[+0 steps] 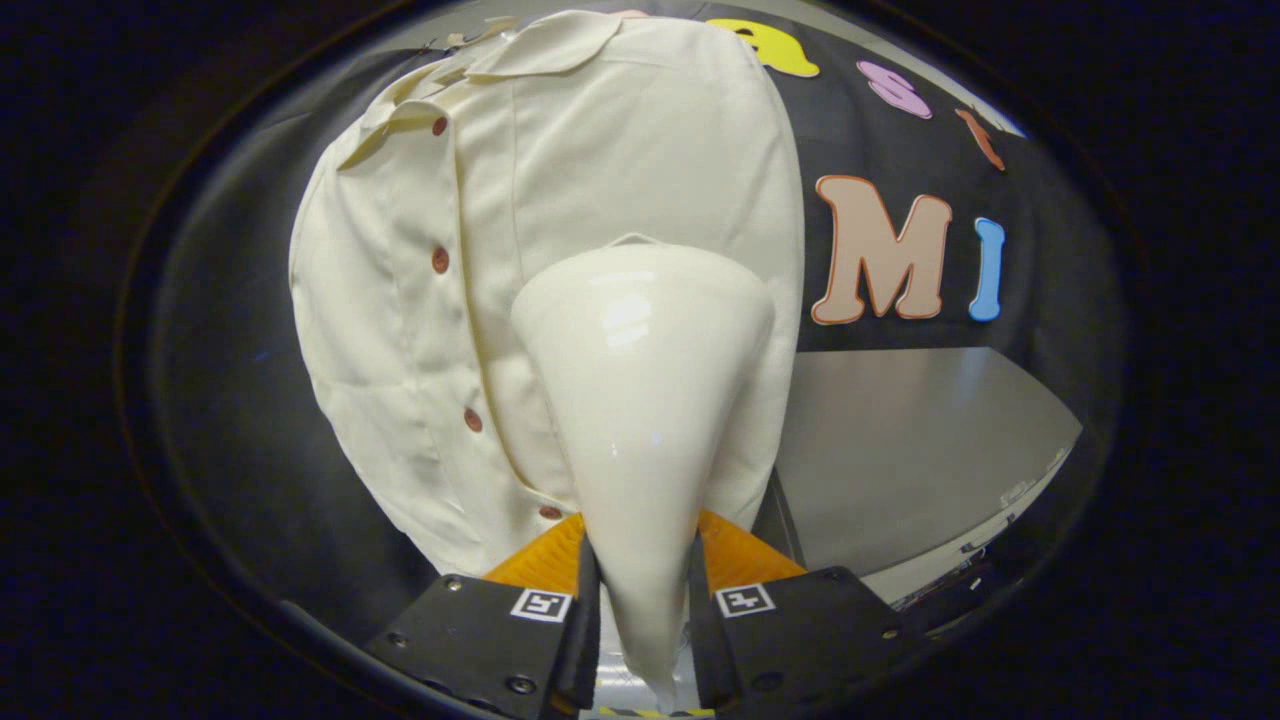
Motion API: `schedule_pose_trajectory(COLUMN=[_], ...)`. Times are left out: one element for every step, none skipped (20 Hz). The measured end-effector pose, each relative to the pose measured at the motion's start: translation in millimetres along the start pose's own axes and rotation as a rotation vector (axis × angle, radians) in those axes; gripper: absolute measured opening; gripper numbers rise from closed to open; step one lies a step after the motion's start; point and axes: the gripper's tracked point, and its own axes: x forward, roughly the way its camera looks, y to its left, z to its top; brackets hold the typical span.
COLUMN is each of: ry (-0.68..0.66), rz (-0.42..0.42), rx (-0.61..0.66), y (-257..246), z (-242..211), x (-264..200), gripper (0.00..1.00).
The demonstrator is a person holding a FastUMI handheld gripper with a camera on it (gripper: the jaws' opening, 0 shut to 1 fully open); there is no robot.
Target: Iron the clothes twice with a garment steamer, once on the left side and once on the right side.
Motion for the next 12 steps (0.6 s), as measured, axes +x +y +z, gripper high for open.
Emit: schedule_pose_trajectory(ry=[0.011,0.022,0.032,0.044,0.058,0.068,0.080,0.088,0.101,0.115,0.129,0.140], rz=[0.001,0.000,-0.001,-0.002,-0.003,-0.003,-0.004,-0.005,-0.008,-0.012,-0.014,-0.014], rx=[0.002,-0.001,-0.003,-0.006,-0.007,-0.009,-0.010,-0.017,-0.024,-0.029,-0.034,-0.039], y=[-2,-3,-4,-5,-6,-6,-7,-8,-9,-10,-10,-10], z=[-7,-14,-20,-26,-34,-40,-47,-53,-60,-66,-74,-80], x=[4,6,10,13,19,22,25,29,32,36,39,43], gripper=[0.38,0.38,0.38,0.38,0.38,0.38,0.38,0.38,0.38,0.38,0.38,0.38])
